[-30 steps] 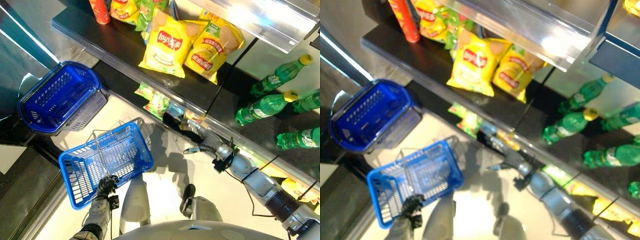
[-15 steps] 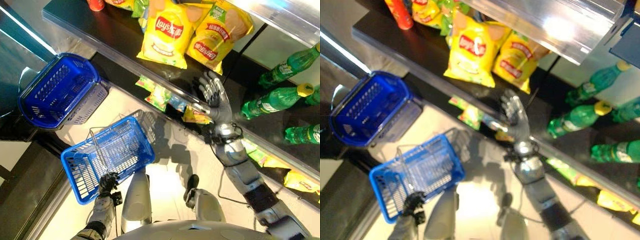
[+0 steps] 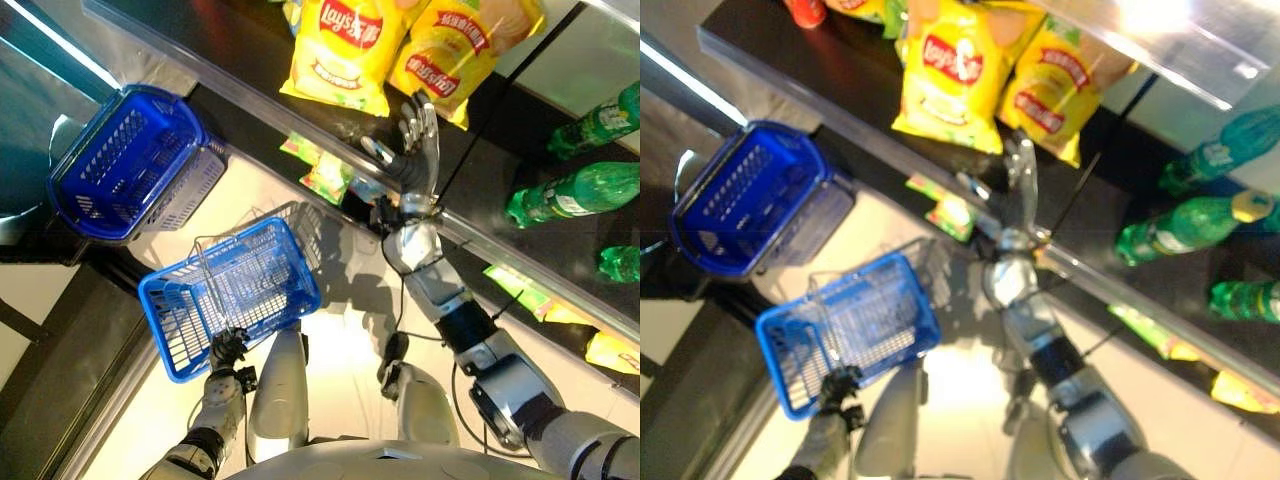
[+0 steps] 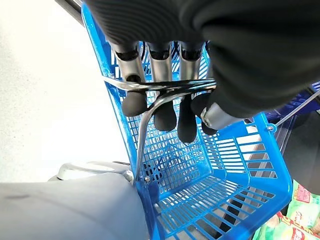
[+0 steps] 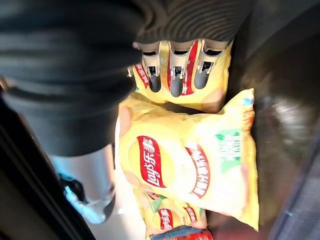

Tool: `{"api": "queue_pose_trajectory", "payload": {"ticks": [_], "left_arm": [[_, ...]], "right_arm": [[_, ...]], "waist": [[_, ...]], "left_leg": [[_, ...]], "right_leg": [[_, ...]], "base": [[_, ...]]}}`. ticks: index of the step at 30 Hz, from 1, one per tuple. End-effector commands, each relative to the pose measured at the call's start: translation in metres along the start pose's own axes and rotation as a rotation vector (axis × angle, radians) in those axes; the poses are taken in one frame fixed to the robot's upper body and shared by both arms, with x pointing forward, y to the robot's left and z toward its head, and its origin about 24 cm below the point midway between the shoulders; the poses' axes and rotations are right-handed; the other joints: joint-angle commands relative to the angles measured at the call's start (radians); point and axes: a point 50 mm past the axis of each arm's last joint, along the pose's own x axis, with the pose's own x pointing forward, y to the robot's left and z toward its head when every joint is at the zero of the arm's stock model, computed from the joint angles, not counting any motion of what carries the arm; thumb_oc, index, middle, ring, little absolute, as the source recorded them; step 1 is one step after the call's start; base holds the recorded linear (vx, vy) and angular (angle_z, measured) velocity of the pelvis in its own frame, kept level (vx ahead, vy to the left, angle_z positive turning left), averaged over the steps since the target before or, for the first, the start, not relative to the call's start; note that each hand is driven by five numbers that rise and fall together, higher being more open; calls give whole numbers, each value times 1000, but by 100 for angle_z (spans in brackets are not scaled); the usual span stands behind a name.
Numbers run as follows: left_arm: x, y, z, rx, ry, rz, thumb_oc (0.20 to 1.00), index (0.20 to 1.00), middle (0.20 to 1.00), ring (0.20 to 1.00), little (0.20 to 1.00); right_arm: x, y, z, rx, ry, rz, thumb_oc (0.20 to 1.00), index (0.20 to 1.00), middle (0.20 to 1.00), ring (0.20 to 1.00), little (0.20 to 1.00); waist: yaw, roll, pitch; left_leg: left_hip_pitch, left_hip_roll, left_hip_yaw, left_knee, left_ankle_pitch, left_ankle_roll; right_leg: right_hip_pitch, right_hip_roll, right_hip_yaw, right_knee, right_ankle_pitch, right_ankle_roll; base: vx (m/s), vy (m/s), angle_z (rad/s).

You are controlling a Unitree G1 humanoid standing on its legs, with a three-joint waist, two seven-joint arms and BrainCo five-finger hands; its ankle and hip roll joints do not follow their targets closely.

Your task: Pick up the snacks into the basket

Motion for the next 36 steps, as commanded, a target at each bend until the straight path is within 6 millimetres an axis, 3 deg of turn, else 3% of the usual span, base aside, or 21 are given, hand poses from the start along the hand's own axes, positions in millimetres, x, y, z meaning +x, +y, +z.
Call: {"api": "queue_pose_trajectory", "payload": {"ticks": [1,13,24,32,36], "left_arm": [[-1,-4,1,29,-23,-4,200,200,200,200,200],[2,-11,10,57,-57,-1,200,200,200,200,200],[5,-9,17,59,-72,1,200,200,200,200,200],[7,-4,15,49,-53,14,200,200,200,200,200],[7,-3,13,40,-40,19,200,200,200,200,200]], "right_arm": [[23,12,42,87,-175,-44,1000,1000,1000,1000,1000],[69,11,69,-25,-267,-269,1000,1000,1000,1000,1000],[93,17,74,-17,-206,-262,1000,1000,1000,1000,1000],[86,39,77,54,-195,-110,1000,1000,1000,1000,1000],[76,52,69,50,-171,-23,1000,1000,1000,1000,1000]], "waist": [[13,-8,34],[26,-12,50],[37,-11,52],[44,-21,59],[44,-31,60]], "left_leg": [[31,-27,-17,30,-67,69],[-24,-47,-12,54,-84,81],[-41,-61,-25,46,-82,79],[-46,-61,-32,44,-78,78],[-44,-60,-32,42,-78,78]], "right_leg": [[-90,1,16,-53,217,11],[-136,2,35,-58,230,10],[-138,0,21,-70,231,10],[-145,1,19,-65,232,9],[-144,2,18,-63,231,6]], "base": [[0,0,0],[0,0,0],[0,3,1],[1,1,3],[0,0,0]]}}
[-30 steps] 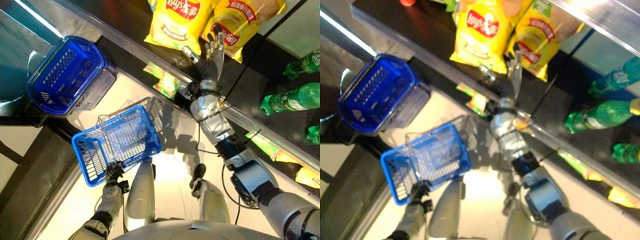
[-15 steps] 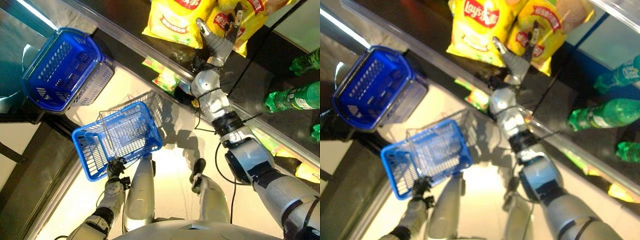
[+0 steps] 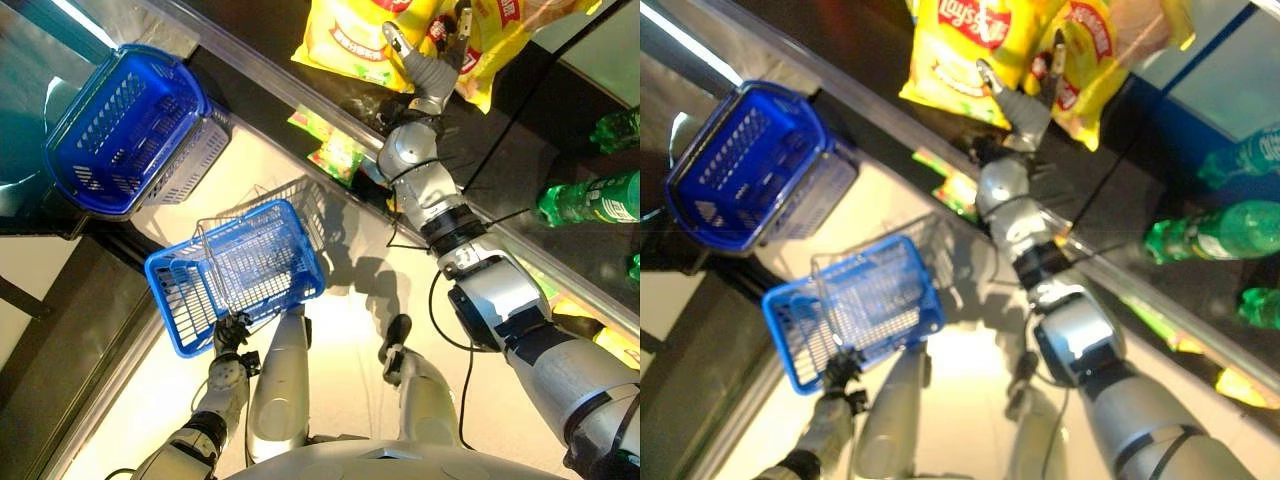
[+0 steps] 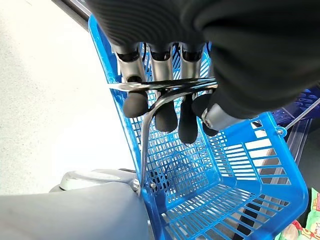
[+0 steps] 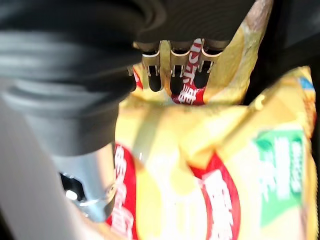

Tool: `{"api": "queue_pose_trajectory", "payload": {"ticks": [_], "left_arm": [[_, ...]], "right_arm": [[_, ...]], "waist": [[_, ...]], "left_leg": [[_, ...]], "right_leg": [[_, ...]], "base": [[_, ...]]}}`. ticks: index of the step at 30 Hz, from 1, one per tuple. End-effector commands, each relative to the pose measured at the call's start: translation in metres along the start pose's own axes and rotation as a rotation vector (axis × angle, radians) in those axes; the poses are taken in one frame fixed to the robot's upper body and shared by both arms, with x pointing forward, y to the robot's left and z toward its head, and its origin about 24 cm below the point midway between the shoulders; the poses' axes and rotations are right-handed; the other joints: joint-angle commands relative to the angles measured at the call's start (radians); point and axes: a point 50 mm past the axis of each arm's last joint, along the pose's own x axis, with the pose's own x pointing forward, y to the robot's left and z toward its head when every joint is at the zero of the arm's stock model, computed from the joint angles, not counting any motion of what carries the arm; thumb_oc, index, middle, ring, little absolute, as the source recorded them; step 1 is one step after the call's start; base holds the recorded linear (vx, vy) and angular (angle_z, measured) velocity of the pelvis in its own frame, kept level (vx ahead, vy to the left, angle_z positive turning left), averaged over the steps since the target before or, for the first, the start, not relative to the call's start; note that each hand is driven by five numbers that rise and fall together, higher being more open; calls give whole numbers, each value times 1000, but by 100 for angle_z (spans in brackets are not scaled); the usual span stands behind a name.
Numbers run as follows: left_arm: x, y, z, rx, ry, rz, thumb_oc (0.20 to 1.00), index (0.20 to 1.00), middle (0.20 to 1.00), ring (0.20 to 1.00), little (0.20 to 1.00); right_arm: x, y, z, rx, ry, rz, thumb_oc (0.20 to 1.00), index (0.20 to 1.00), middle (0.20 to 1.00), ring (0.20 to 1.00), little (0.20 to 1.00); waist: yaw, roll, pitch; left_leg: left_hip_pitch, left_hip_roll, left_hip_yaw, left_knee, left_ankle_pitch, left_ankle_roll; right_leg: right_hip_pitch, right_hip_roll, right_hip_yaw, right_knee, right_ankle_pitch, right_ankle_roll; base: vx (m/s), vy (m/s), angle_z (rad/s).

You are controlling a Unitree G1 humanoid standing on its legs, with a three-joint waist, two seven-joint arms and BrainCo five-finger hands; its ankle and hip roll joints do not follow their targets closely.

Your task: Pick up the snacks into the basket

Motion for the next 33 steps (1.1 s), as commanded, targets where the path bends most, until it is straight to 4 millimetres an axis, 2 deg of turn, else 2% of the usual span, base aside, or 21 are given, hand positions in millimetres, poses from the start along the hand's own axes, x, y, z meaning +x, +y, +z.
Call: {"api": "queue_pose_trajectory", "payload": {"ticks": [1,10,16,27,31,33], "left_arm": [[1,3,-2,19,4,12,200,200,200,200,200],[-1,6,-10,15,42,26,200,200,200,200,200],[-2,6,-12,16,47,21,200,200,200,200,200],[0,8,-11,60,44,1,200,200,200,200,200],[2,9,-8,81,33,-15,200,200,200,200,200],[2,8,-7,81,31,-17,200,200,200,200,200]], "right_arm": [[4,20,39,107,-143,108,1000,1000,1000,1000,1000],[-10,31,21,92,-77,170,1000,1000,1000,1000,1000],[-5,30,17,67,-52,154,1000,1000,1000,1000,1000],[34,11,9,-12,64,6,1000,1000,1000,1000,1000],[52,0,17,-5,94,-50,1000,1000,1000,1000,1000],[54,-1,19,-3,95,-53,1000,1000,1000,1000,1000]], "waist": [[33,-23,54],[29,-24,54],[31,-21,55],[57,-8,55],[79,3,51],[82,5,51]], "left_leg": [[53,-52,-10,19,-82,73],[63,-49,-10,7,-79,73],[64,-49,-9,3,-77,73],[63,-57,-19,0,-79,72],[58,-64,-29,-1,-79,71],[56,-65,-30,0,-79,72]], "right_leg": [[-65,4,24,-79,232,5],[-69,7,27,-75,229,3],[-69,7,26,-78,231,3],[-63,5,17,-80,235,6],[-59,2,8,-80,233,10],[-59,2,6,-80,233,11]], "base": [[0,0,0],[0,0,0],[0,0,0],[0,0,0],[8,-4,4],[1,-1,2]]}}
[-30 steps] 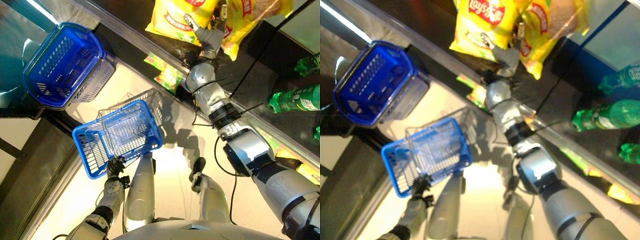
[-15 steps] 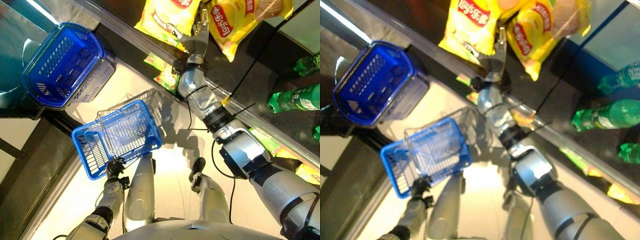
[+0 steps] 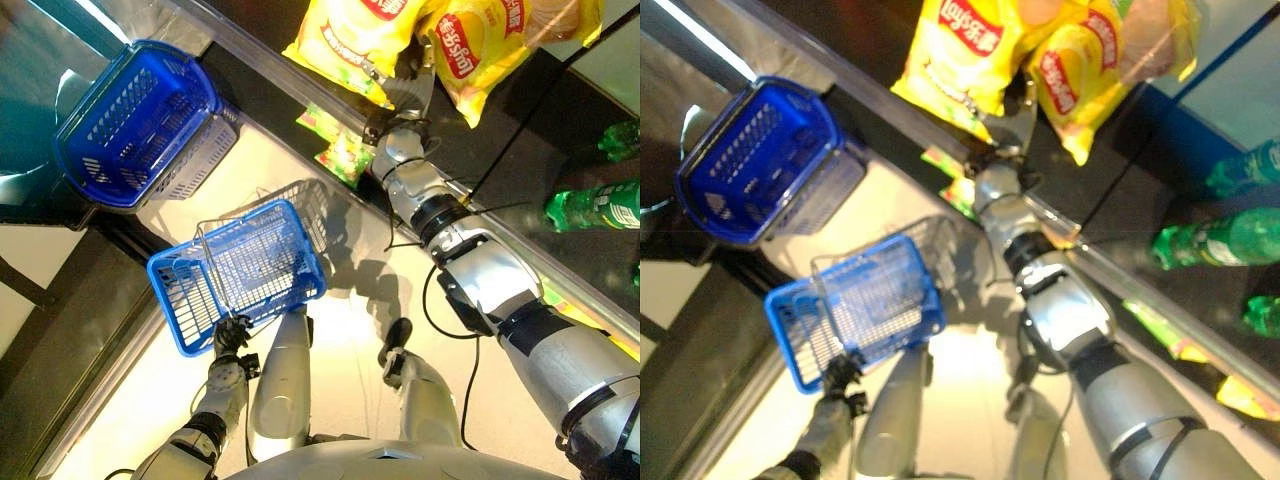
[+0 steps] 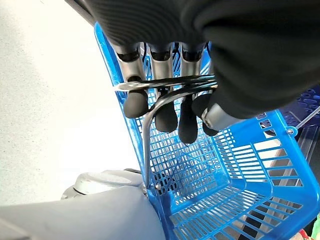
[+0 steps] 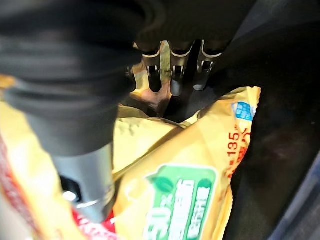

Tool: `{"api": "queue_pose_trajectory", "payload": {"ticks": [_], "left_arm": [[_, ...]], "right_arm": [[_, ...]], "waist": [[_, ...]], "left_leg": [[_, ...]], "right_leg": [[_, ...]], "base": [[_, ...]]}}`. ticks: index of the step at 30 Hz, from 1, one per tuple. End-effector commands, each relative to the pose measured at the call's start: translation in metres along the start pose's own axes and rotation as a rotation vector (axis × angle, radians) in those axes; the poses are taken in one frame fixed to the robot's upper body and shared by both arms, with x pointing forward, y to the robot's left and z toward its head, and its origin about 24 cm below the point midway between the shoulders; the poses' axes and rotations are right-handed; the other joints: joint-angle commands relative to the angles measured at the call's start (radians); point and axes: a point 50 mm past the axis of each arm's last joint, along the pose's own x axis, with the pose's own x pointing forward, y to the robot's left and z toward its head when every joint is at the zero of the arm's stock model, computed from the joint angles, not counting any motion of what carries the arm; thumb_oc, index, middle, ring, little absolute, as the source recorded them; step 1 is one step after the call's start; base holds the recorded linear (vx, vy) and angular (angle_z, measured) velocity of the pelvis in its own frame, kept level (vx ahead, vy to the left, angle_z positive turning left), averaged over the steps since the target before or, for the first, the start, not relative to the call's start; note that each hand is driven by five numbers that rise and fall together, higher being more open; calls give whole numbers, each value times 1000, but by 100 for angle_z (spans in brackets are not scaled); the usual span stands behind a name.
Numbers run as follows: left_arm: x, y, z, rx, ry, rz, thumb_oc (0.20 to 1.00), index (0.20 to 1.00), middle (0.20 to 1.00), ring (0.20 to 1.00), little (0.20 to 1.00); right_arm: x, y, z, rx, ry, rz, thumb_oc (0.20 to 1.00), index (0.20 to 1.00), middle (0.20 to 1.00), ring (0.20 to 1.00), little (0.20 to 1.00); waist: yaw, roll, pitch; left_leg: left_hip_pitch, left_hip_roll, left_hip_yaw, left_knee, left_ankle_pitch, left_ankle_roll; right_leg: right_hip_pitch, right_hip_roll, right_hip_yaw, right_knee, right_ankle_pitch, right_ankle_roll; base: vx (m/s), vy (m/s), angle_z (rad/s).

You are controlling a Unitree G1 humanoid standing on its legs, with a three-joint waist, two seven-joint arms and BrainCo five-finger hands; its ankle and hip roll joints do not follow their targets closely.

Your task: Pick up the snacks into the basket

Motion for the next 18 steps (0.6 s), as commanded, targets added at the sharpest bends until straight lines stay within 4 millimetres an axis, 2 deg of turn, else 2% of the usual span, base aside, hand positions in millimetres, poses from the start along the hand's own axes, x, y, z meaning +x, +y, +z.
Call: {"api": "queue_pose_trajectory", "payload": {"ticks": [1,7,16,17,18], "left_arm": [[2,7,-2,73,3,0,200,200,200,200,200],[4,7,1,85,-7,-15,200,200,200,200,200],[4,10,0,81,4,-32,200,200,200,200,200],[4,10,-1,80,9,-34,200,200,200,200,200],[4,10,-1,80,9,-35,200,200,200,200,200]], "right_arm": [[17,3,57,101,-145,5,1000,1000,1000,1000,1000],[29,-8,71,109,-151,6,1000,1000,1000,1000,1000],[28,3,80,103,-165,130,1000,1000,1000,1000,1000],[28,2,80,99,-162,140,733,733,733,733,733],[28,2,80,99,-162,140,567,567,567,567,567]], "waist": [[47,7,51],[70,10,49],[88,1,45],[89,-2,44],[89,-2,44]], "left_leg": [[56,-61,-13,-8,-81,70],[50,-69,-24,-9,-79,70],[46,-74,-38,-9,-78,69],[43,-74,-40,-9,-77,69],[43,-74,-40,-9,-77,69]], "right_leg": [[-71,1,9,-80,233,9],[-67,3,0,-86,236,12],[-61,6,-12,-89,235,13],[-63,7,-15,-87,235,13],[-63,7,-15,-87,235,13]], "base": [[10,-2,4],[19,-9,7],[7,-2,2],[8,-7,3],[7,-4,4]]}}
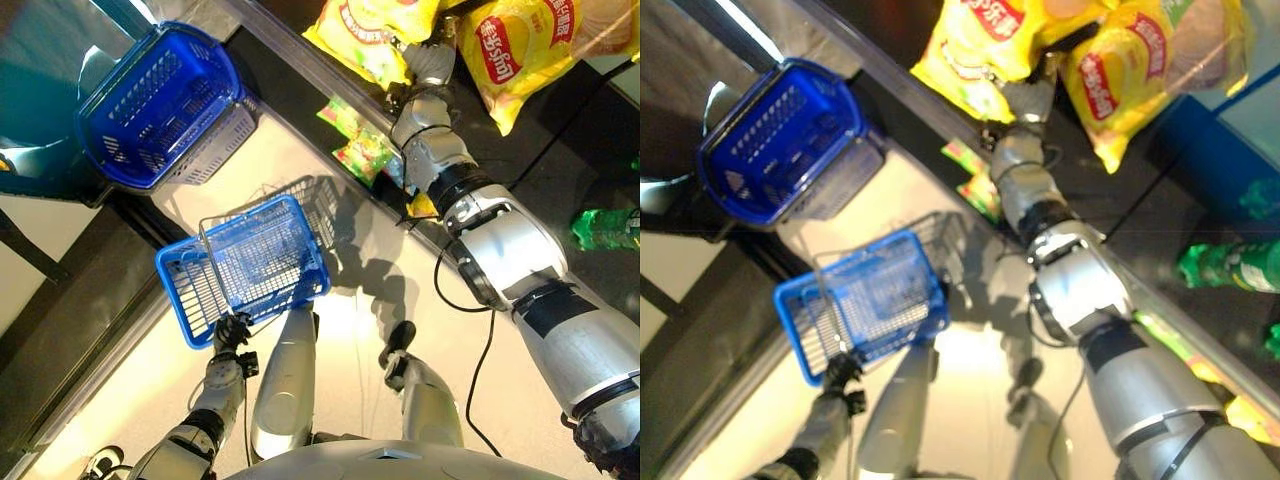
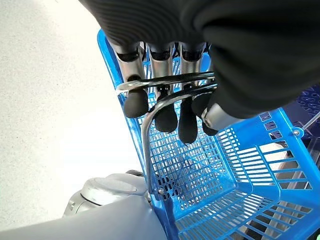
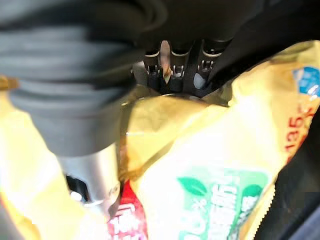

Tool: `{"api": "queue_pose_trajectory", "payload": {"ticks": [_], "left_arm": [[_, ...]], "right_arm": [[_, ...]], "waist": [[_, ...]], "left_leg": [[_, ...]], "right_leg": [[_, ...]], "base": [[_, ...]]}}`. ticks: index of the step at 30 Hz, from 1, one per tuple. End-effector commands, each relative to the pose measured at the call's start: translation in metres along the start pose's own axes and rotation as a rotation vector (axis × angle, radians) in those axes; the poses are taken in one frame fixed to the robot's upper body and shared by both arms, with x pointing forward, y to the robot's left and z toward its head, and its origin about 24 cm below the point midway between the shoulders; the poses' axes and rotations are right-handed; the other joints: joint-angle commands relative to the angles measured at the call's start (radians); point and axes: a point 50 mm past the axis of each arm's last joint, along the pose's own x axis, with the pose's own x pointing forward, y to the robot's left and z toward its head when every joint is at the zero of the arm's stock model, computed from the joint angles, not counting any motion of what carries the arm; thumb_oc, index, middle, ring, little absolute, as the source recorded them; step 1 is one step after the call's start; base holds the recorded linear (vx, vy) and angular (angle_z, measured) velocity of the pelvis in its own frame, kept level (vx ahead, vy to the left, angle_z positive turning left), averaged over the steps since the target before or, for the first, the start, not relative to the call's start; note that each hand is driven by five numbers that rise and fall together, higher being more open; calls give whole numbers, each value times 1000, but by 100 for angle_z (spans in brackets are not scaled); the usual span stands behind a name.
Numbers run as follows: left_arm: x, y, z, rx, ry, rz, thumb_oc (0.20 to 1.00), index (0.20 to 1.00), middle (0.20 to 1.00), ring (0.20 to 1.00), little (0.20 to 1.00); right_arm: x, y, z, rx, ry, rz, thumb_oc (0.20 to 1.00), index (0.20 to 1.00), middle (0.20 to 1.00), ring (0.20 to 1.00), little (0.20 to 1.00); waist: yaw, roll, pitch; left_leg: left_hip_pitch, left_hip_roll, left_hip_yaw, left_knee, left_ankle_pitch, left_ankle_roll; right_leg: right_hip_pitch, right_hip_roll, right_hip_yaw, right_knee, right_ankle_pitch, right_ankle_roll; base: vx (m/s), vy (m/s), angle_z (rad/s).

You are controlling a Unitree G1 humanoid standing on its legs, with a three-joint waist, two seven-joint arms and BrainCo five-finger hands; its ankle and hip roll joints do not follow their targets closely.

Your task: Pick up the snacks into the basket

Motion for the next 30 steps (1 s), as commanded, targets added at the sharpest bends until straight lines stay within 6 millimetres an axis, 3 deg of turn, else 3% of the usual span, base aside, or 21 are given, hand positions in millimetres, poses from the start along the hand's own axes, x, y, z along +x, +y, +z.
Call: {"api": "queue_pose_trajectory", "payload": {"ticks": [1,12,21,30], "left_arm": [[0,9,-5,70,18,-2,200,200,200,200,200],[-2,11,-14,62,60,2,200,200,200,200,200],[-2,11,-15,49,65,9,200,200,200,200,200],[-4,12,-13,8,44,14,200,200,200,200,200]], "right_arm": [[12,9,58,40,-166,62,200,200,200,200,200],[10,11,51,15,-156,85,200,200,200,200,200],[10,1,39,28,-127,35,200,200,200,200,200],[1,0,41,82,-201,45,200,200,200,200,200]], "waist": [[46,-5,44],[44,-9,46],[30,3,51],[5,8,54]], "left_leg": [[62,-64,-13,-8,-79,68],[70,-64,-14,-12,-79,69],[84,-62,-5,-10,-81,69],[93,-61,1,-7,-81,69]], "right_leg": [[-64,7,9,-76,238,9],[-63,8,9,-70,232,5],[-63,7,19,-58,229,2],[-68,7,29,-43,225,0]], "base": [[3,1,5],[3,-3,1],[0,0,0],[0,0,0]]}}
